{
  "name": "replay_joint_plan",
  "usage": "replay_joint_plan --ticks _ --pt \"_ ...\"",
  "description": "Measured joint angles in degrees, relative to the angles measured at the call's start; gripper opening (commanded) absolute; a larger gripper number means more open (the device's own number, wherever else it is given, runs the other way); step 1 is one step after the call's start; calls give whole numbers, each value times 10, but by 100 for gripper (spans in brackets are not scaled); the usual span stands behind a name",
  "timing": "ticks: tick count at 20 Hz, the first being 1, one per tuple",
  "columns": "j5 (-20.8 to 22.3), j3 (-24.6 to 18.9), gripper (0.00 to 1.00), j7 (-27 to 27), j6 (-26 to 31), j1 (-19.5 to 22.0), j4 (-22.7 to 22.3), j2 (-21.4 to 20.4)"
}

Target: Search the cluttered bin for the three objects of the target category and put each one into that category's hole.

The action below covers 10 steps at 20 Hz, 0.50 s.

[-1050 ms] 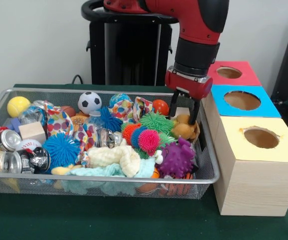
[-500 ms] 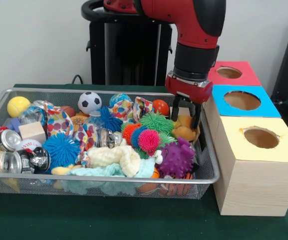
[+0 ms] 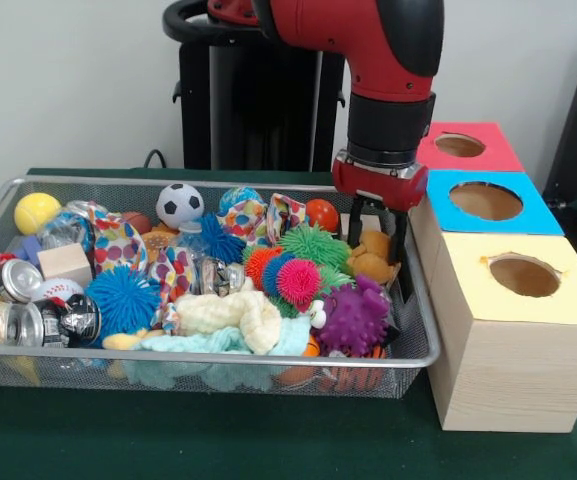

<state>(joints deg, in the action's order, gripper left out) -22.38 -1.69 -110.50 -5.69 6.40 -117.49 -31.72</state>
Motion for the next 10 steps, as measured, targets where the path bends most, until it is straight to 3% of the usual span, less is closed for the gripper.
replay_joint_plan --ticks 10 --pt "33 -6 100 0 0 11 19 13"
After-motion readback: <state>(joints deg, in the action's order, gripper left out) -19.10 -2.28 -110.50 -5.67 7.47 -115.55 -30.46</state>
